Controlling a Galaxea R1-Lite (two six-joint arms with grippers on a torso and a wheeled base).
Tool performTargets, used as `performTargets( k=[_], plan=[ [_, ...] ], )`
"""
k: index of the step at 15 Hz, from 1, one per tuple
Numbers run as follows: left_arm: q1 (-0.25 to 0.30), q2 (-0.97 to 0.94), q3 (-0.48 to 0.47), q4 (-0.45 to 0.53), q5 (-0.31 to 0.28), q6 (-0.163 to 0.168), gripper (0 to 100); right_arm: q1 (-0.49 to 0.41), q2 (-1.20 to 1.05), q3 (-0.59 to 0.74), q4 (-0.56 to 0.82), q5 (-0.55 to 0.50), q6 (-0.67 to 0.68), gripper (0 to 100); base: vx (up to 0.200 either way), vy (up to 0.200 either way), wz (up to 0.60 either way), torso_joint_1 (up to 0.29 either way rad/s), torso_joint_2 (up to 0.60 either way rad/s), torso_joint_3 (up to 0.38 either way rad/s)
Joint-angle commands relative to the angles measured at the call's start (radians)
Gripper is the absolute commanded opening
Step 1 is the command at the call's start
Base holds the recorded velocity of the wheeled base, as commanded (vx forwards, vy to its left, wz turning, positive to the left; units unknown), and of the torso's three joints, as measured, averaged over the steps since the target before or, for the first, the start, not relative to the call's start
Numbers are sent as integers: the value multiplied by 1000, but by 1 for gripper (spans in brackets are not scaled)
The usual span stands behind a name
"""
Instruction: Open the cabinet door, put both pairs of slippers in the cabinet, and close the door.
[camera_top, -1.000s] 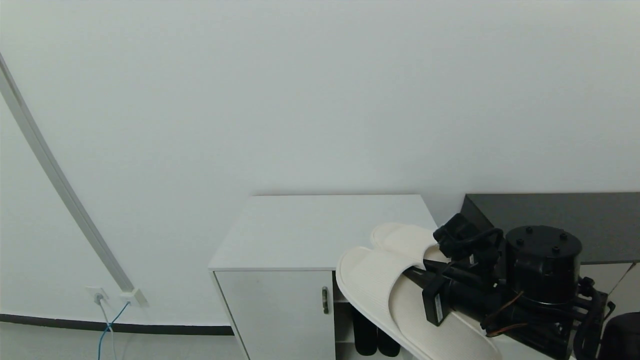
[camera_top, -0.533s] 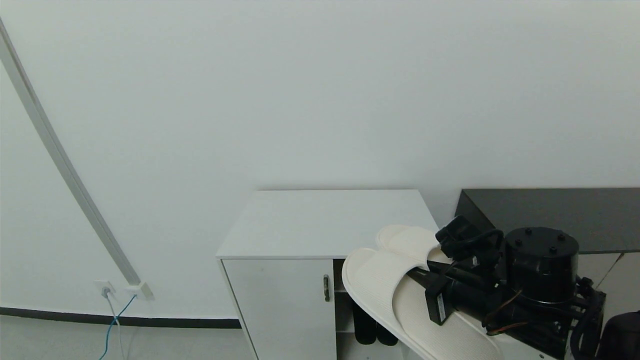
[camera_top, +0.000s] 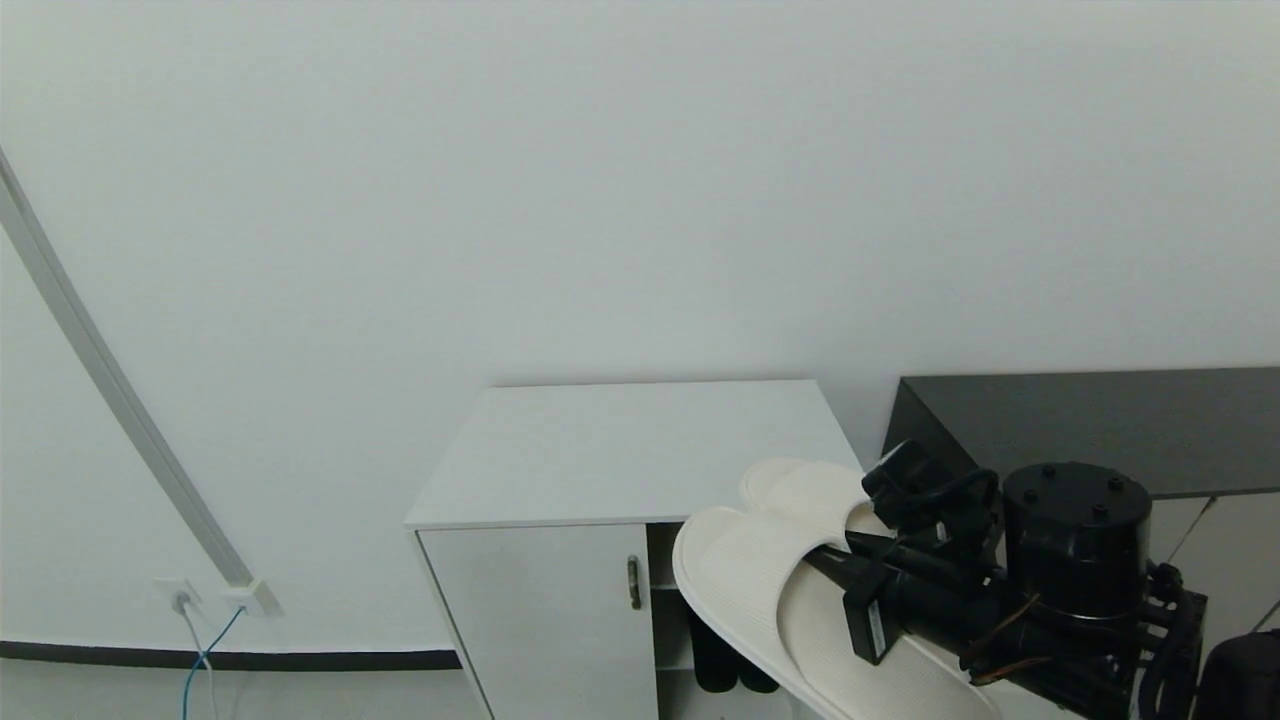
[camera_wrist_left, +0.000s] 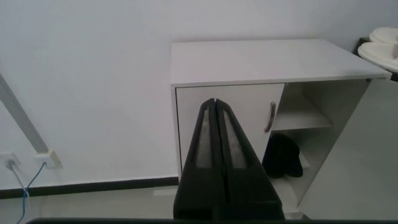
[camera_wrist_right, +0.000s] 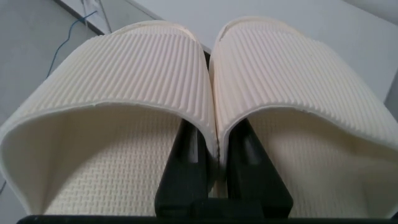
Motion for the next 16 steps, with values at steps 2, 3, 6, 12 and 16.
performTargets(
  k=[2, 3, 6, 12, 16],
  plan=[
    [0, 0, 0, 0, 0, 0, 0, 6, 2, 2, 1, 1, -1, 0, 0, 0, 0, 0, 0, 0],
    [0, 0, 0, 0, 0, -1, 0, 10, 2, 4, 1, 1, -1, 0, 0, 0, 0, 0, 0, 0],
    [0, 0, 0, 0, 0, -3, 0, 19, 2, 7, 1, 3, 1, 0, 0, 0, 0, 0, 0, 0],
    [0, 0, 0, 0, 0, -1, 0, 31, 0, 22, 0, 1, -1, 0, 0, 0, 0, 0, 0, 0],
    [0, 0, 0, 0, 0, -1, 0, 33, 0, 22, 0, 3, -1, 0, 0, 0, 0, -140, 310, 167]
  ],
)
